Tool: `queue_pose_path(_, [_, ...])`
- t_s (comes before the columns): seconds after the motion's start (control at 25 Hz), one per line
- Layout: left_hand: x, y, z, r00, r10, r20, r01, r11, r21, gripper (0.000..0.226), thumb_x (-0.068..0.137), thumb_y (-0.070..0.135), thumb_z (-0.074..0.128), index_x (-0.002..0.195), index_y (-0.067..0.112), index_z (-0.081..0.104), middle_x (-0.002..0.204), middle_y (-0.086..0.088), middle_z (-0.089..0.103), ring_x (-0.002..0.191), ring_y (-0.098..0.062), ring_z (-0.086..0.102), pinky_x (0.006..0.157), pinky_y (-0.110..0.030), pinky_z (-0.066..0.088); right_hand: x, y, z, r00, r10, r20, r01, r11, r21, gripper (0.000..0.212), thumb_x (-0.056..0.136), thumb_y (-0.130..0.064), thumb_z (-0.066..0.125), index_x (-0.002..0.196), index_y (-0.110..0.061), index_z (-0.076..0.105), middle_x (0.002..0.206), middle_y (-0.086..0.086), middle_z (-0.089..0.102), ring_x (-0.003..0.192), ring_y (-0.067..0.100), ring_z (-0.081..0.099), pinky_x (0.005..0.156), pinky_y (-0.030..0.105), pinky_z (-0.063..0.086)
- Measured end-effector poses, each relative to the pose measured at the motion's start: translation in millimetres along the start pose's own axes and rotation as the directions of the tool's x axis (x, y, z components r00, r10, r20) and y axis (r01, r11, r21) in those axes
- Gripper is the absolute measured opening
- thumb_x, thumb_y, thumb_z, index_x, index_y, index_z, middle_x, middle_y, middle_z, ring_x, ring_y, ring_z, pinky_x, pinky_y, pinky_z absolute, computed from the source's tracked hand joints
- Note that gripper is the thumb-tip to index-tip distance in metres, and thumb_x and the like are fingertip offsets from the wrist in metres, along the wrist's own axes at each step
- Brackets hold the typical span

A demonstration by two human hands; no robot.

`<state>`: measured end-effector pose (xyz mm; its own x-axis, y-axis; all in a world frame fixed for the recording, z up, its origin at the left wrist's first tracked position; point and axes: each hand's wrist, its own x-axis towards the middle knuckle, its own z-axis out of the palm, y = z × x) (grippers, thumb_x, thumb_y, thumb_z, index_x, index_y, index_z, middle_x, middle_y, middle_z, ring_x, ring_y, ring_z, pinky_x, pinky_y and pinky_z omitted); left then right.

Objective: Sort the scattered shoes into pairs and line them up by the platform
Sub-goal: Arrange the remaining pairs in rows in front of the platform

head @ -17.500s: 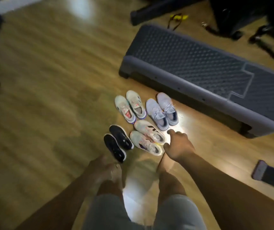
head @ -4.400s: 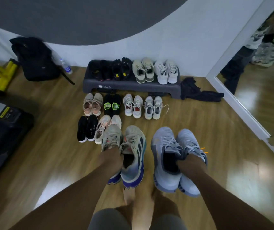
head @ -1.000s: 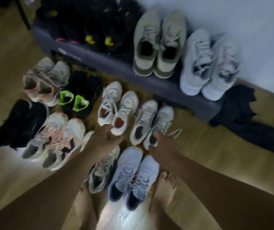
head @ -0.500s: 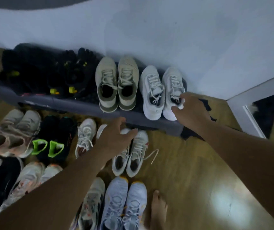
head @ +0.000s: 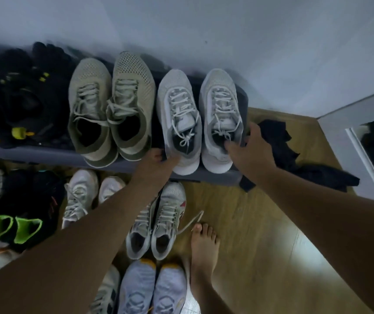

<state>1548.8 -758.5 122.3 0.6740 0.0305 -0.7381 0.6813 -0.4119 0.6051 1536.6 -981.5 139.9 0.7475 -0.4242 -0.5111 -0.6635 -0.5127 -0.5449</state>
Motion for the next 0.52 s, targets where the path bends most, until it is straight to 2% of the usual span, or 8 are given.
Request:
queue_pose_path(0.08, [18.8, 18.4, 11.1, 0.999, 0.007, -0.052, -0.006, 1.0, 0.015, 0.041, 0.079, 0.052, 0.067, 0.103, 0.019, 0.061, 0.099, -0.005, 0.065, 0.089, -0.022, 0.063, 0.075, -0.034, 0.055, 21.5, -1.1, 3.6, 1.0, 0.012, 0.024, -0.014, 0.998, 0.054, 0.064, 0.08, -0.048, 0.061, 0.137, -0.026, 0.039, 0.104, -0.006, 0.06, 0.08, 0.013, 0.06, 0.063, 0.036, 0.057])
queue_pose_path(0.16, [28.6, 30.1, 12.7, 0.997, -0.02, -0.07, 0.022, 0.999, 0.028, 0.032, 0.081, 0.055, 0.066, 0.095, 0.028, 0.057, 0.094, 0.003, 0.064, 0.085, -0.019, 0.065, 0.064, -0.036, 0.06, 34.8, 0.2, 6.2, 0.995, 0.048, 0.082, -0.051, 0.998, 0.039, 0.04, 0.083, -0.04, 0.057, 0.118, -0.024, 0.049, 0.098, -0.003, 0.06, 0.082, 0.02, 0.061, 0.068, 0.044, 0.06])
queue_pose_path(0.24, [37.4, 33.2, 9.6, 0.999, 0.02, -0.04, -0.014, 0.986, 0.168, 0.028, 0.085, 0.043, 0.066, 0.103, 0.024, 0.059, 0.097, -0.003, 0.067, 0.085, -0.022, 0.067, 0.061, -0.041, 0.062, 39.2, 1.1, 7.5, 0.984, 0.11, 0.139, -0.117, 0.992, 0.041, 0.037, 0.087, -0.03, 0.051, 0.122, -0.023, 0.047, 0.099, 0.001, 0.057, 0.078, 0.022, 0.059, 0.052, 0.033, 0.059])
queue_pose_path(0.28, [40.5, 35.1, 7.5, 0.999, 0.047, -0.018, -0.041, 0.971, 0.235, 0.026, 0.088, 0.034, 0.063, 0.11, 0.021, 0.058, 0.1, -0.007, 0.068, 0.087, -0.025, 0.068, 0.063, -0.045, 0.062, 38.3, 2.0, 7.8, 0.979, 0.137, 0.149, -0.151, 0.985, 0.086, 0.036, 0.087, -0.026, 0.049, 0.123, -0.025, 0.047, 0.098, 0.0, 0.054, 0.075, 0.02, 0.057, 0.041, 0.027, 0.054])
queue_pose_path(0.32, [42.3, 38.5, 4.5, 0.998, 0.07, -0.002, -0.067, 0.957, 0.282, 0.025, 0.09, 0.027, 0.06, 0.114, 0.02, 0.056, 0.103, -0.009, 0.067, 0.087, -0.028, 0.068, 0.063, -0.048, 0.061, 36.1, 3.1, 9.0, 0.975, 0.161, 0.151, -0.184, 0.971, 0.155, 0.032, 0.087, -0.022, 0.047, 0.118, -0.026, 0.048, 0.096, -0.001, 0.053, 0.075, 0.019, 0.056, 0.037, 0.026, 0.052])
queue_pose_path(0.4, [47.2, 48.0, 2.1, 0.995, 0.092, 0.026, -0.096, 0.945, 0.313, 0.023, 0.094, 0.022, 0.054, 0.117, 0.018, 0.052, 0.106, -0.01, 0.064, 0.086, -0.03, 0.068, 0.059, -0.049, 0.061, 31.1, 5.1, 11.7, 0.964, 0.229, 0.132, -0.259, 0.919, 0.297, 0.021, 0.086, -0.017, 0.046, 0.102, -0.03, 0.049, 0.092, -0.004, 0.051, 0.075, 0.023, 0.057, 0.041, 0.036, 0.056])
queue_pose_path(0.52, [49.2, 61.4, 5.4, 0.992, 0.107, 0.07, -0.126, 0.914, 0.386, 0.027, 0.096, 0.028, 0.05, 0.122, 0.02, 0.049, 0.11, -0.009, 0.062, 0.091, -0.031, 0.065, 0.063, -0.05, 0.061, 26.1, 5.2, 14.5, 0.959, 0.266, 0.095, -0.283, 0.906, 0.315, 0.014, 0.086, -0.015, 0.046, 0.092, -0.027, 0.049, 0.088, -0.005, 0.05, 0.071, 0.027, 0.061, 0.043, 0.036, 0.057])
